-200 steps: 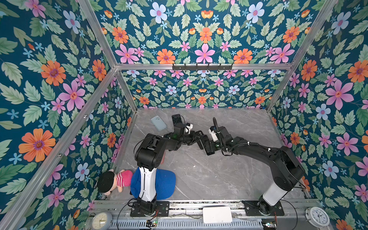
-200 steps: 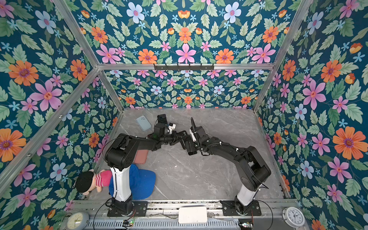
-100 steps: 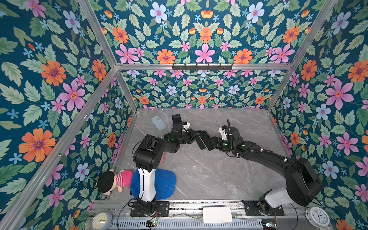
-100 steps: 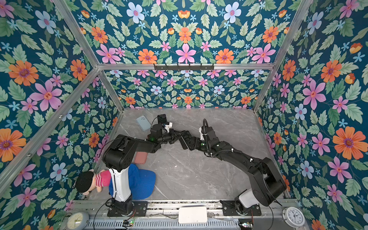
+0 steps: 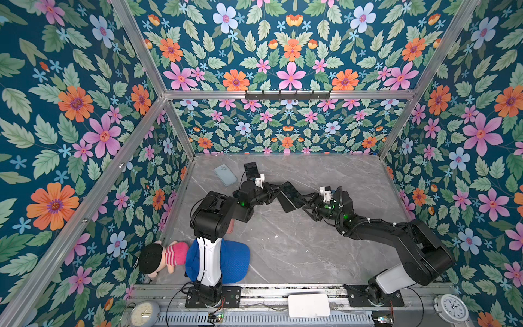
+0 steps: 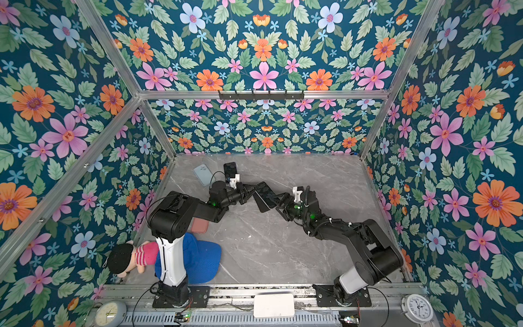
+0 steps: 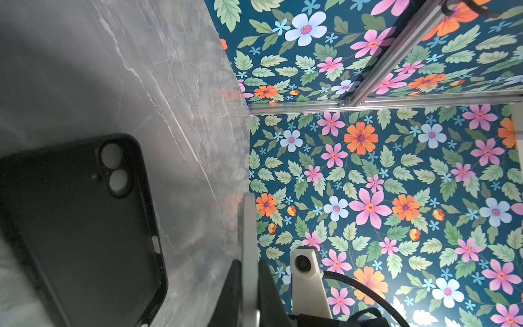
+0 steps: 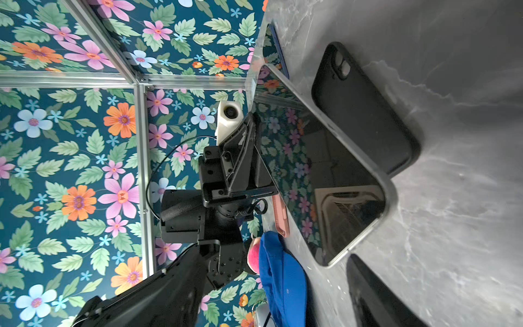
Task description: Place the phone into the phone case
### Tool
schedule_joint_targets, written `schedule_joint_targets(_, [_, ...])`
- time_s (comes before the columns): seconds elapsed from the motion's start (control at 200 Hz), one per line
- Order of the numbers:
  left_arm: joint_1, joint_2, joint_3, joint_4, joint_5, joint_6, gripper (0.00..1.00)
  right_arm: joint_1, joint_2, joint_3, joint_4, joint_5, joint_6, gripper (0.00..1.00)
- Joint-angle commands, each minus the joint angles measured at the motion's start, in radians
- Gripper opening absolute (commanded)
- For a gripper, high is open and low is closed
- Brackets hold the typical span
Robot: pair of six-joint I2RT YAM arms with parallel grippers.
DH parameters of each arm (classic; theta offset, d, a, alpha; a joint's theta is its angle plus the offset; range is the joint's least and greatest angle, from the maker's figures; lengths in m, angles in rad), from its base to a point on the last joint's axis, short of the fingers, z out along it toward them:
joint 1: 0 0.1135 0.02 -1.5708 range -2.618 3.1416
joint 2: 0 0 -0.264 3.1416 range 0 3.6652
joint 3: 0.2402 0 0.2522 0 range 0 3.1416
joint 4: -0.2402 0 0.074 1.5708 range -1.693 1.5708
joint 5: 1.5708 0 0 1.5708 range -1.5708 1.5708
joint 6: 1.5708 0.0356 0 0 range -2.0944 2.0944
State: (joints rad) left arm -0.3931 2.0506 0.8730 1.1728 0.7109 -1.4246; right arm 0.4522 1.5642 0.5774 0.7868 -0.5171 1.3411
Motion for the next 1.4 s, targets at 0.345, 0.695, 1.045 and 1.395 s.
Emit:
schedule_joint_targets(0.345, [0.015, -0.013, -0.023, 0.216, 0.004, -0.12, 0.02, -0.036, 0.131, -0.067, 0.411, -0.022, 0.124, 0.59])
schedule_joint_targets(0.695, [0.014, -0.02, -0.039, 0.242, 0.001, -0.135, 0.02, -0.035, 0.179, -0.054, 0.478, -0.023, 0.136, 0.39])
schedule_joint_targets(1.045, [0.011, -0.024, -0.041, 0.243, 0.005, -0.138, 0.02, -0.035, 0.178, -0.043, 0.48, -0.017, 0.13, 0.28])
schedule_joint_targets(1.395, [0.006, -0.025, -0.046, 0.248, 0.009, -0.138, 0.06, -0.035, 0.162, -0.044, 0.467, -0.013, 0.126, 0.2])
